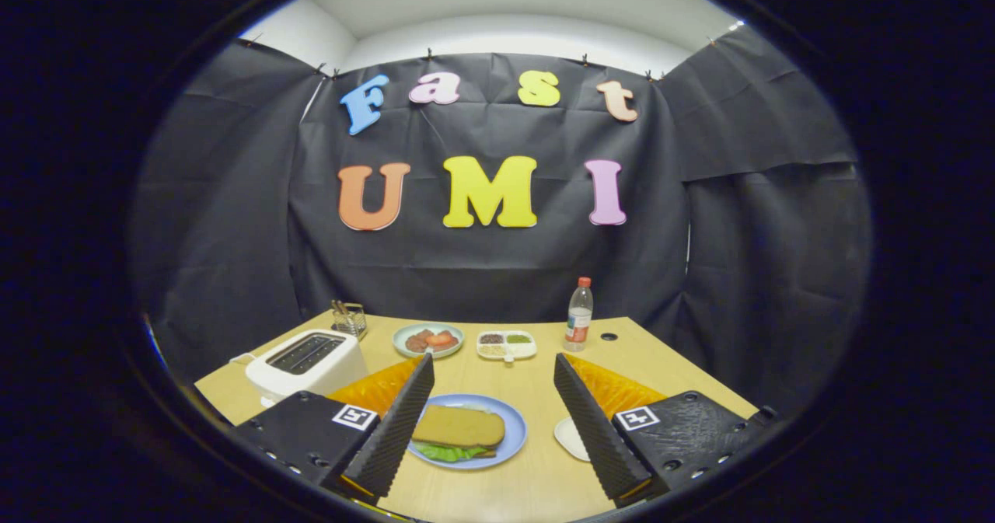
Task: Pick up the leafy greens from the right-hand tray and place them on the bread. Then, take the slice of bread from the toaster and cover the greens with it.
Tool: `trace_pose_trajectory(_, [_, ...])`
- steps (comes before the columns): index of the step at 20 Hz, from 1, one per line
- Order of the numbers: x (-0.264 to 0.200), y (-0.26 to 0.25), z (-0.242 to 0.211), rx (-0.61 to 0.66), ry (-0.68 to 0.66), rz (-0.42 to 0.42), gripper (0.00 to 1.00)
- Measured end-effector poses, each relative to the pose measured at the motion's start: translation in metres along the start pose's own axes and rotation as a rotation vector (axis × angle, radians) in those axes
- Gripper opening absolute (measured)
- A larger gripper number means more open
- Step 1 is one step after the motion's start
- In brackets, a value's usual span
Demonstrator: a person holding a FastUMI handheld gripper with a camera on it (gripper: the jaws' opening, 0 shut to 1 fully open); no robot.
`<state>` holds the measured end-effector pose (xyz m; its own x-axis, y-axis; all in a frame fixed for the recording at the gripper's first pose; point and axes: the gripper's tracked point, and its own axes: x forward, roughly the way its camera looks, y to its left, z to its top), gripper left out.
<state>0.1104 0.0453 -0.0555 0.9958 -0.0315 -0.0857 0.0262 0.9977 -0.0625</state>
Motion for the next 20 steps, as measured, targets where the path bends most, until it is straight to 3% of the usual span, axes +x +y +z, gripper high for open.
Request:
trace_pose_trajectory(5, [-0.014,-0.005,0.008,-0.037,-0.010,-0.034,0.95])
trace_pose_trajectory(20, [-0.086,-0.017,0.024,0.026,-0.068,-0.036,0.95])
